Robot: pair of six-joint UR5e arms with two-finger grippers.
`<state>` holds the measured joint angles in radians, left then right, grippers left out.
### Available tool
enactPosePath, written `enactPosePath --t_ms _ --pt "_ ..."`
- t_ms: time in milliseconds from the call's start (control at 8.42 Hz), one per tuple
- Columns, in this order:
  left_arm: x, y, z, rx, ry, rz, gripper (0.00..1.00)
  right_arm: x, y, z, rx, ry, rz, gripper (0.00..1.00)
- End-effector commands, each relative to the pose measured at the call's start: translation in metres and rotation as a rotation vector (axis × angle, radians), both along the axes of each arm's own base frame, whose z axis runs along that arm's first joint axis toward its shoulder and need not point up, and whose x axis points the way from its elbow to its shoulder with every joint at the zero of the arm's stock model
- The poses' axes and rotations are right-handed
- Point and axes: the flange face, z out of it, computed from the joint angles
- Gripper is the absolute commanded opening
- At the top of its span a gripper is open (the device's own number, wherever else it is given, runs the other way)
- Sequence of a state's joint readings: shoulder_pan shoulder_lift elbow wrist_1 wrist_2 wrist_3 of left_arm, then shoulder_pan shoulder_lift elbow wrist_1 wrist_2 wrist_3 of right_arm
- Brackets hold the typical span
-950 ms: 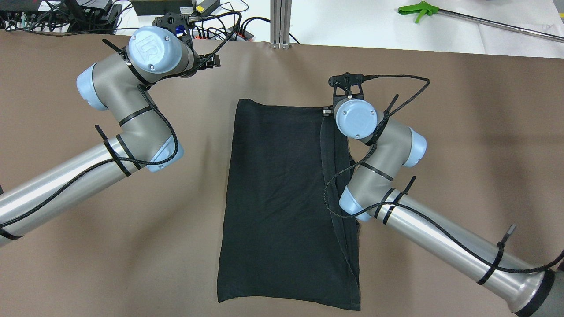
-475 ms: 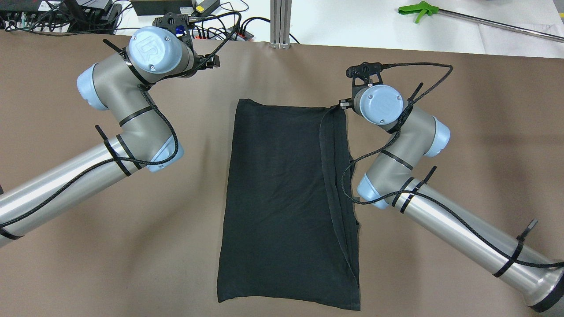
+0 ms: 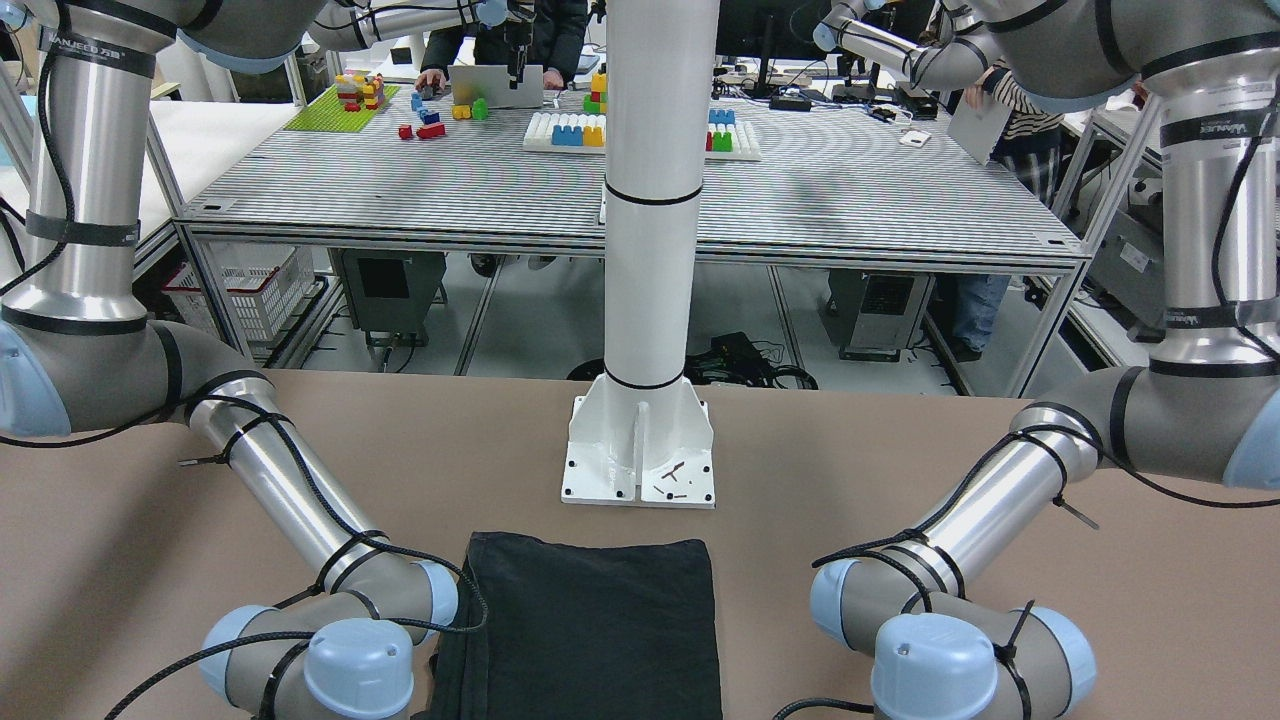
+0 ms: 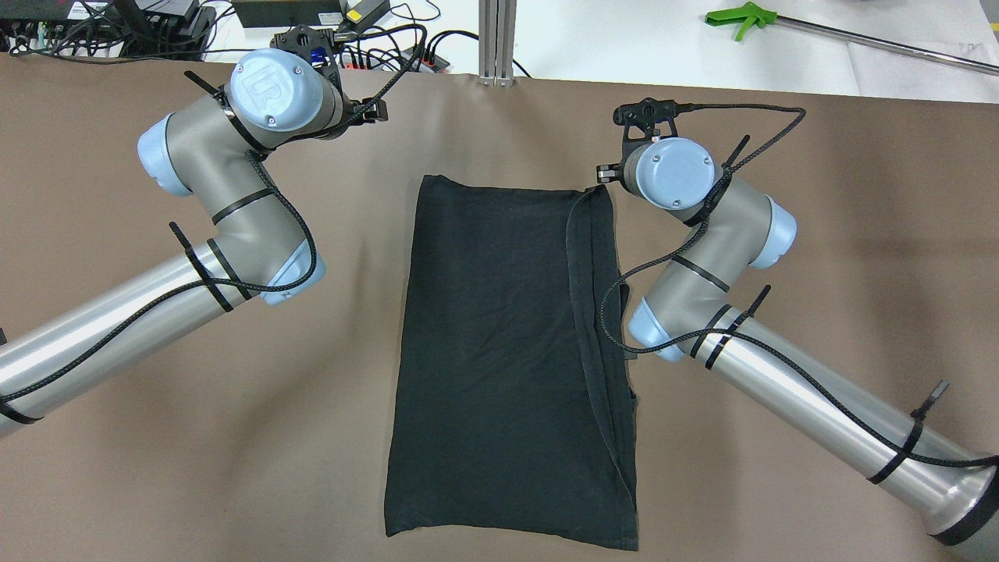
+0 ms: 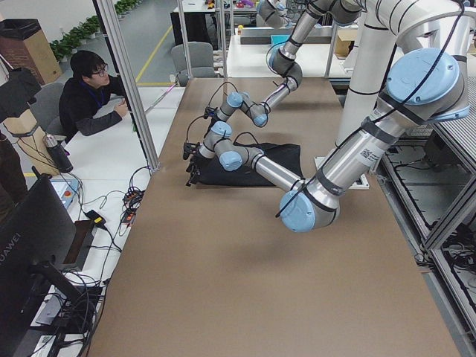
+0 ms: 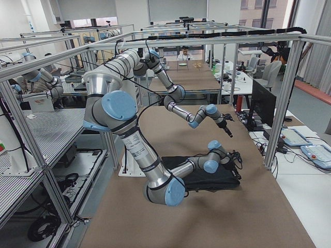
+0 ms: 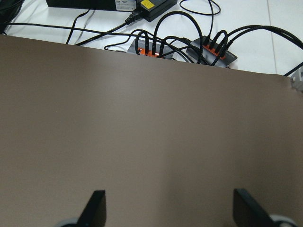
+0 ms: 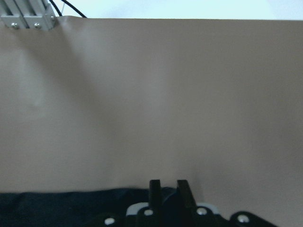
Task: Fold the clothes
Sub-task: 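Lower the right gripper back onto the shirt's far edge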
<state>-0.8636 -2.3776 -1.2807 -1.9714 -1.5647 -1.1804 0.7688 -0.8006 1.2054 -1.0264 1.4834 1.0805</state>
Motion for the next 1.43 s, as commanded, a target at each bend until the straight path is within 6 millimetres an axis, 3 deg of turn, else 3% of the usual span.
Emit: enactPosePath --t_ms 0,356,950,1069,1307 --pt "0.0 0.0 0.0 0.0 0.0 0.0 0.95 -0.043 0.028 -0.019 -0.045 -0.071 0.004 0.39" --pt "0.001 0.0 0.001 -0.001 -0.001 0.002 0.95 -0.065 0.044 -0.008 -0.054 -0.011 0.017 0.35" --pt "0.003 0.0 -0.002 0.002 0.001 0.003 0.95 -0.075 0.048 0.002 -0.06 0.01 0.014 0.35" --pt "0.003 0.0 -0.002 0.002 0.001 0.004 0.95 -0.075 0.048 0.001 -0.059 0.009 0.013 0.04" --pt "0.003 -0.002 -0.008 0.006 0.004 0.002 0.94 -0.072 0.048 -0.003 -0.047 0.01 0.006 0.0"
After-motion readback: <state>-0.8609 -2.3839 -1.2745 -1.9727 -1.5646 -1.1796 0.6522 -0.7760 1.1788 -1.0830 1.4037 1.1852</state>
